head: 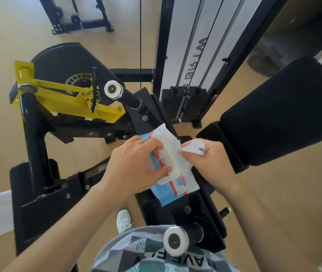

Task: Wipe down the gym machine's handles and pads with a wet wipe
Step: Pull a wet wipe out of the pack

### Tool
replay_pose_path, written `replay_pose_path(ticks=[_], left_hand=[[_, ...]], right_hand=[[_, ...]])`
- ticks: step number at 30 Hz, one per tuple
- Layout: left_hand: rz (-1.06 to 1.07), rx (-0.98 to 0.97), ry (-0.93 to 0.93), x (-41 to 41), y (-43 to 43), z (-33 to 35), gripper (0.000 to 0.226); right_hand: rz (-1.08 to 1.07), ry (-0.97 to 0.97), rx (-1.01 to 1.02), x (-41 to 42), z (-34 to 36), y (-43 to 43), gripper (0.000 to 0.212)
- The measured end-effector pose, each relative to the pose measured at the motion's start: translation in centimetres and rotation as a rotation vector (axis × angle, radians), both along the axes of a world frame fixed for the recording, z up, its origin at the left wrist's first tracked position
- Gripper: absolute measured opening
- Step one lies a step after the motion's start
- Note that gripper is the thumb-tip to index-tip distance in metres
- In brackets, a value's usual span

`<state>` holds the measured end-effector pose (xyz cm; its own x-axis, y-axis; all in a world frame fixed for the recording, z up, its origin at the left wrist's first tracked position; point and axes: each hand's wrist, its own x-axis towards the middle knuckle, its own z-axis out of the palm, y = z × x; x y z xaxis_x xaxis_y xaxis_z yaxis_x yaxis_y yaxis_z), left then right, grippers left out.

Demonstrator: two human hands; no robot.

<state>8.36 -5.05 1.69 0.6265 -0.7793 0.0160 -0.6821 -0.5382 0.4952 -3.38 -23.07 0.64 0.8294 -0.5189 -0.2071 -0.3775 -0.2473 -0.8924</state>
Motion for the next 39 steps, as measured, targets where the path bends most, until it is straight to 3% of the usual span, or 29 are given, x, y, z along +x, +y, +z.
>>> replay_pose_path(ticks=[5,8,14,16,20,23,25,27,30,34,39], left_hand=[[0.087,-0.043,0.043,0.2,-0.8,-0.3,0.037],[0.132,-0.112,0.084,0.4,-0.7,-0.7,0.031],[0.197,-0.181,-0.004,0.7,-1.0,-1.7,0.014],[0.226,-0.233,0.071,1.0,-0.8,-1.8,0.017],[0.368,-0.540,0.273,1.6,1.3,-1.3,0.027],[0.509,-0.663,0.331,0.7,3.5,-1.4,0.021],[0.490,-0.721,0.417,-0.2,4.5,-1.8,0.020],[0.332,-0.761,0.414,-1.3,4.9,-1.9,0.020],[0.042,-0.650,0.283,-2.5,4.0,-2.1,0.022],[-0.164,-0.244,-0.067,-2.6,2.6,-3.2,0.033],[-0.181,-0.166,-0.067,-2.1,1.9,-1.7,0.038]], right_hand=[[0.039,0.016,0.124,-0.1,0.3,0.2,0.021],[0.078,0.059,0.063,0.0,0.1,0.4,0.035],[0.084,0.096,-0.011,0.4,0.2,0.7,0.038],[0.088,0.101,-0.001,0.4,0.2,0.8,0.038],[0.076,0.103,-0.004,0.4,0.4,0.9,0.037],[0.070,0.080,0.016,0.6,0.4,0.8,0.031],[0.058,0.044,0.059,0.6,0.4,0.7,0.026],[0.033,0.010,0.111,0.4,0.4,0.7,0.020],[-0.016,-0.031,0.201,0.2,0.7,0.5,0.015],[-0.189,-0.053,0.295,0.2,0.8,0.4,0.014],[-0.294,-0.074,0.293,-0.1,0.9,0.3,0.015]])
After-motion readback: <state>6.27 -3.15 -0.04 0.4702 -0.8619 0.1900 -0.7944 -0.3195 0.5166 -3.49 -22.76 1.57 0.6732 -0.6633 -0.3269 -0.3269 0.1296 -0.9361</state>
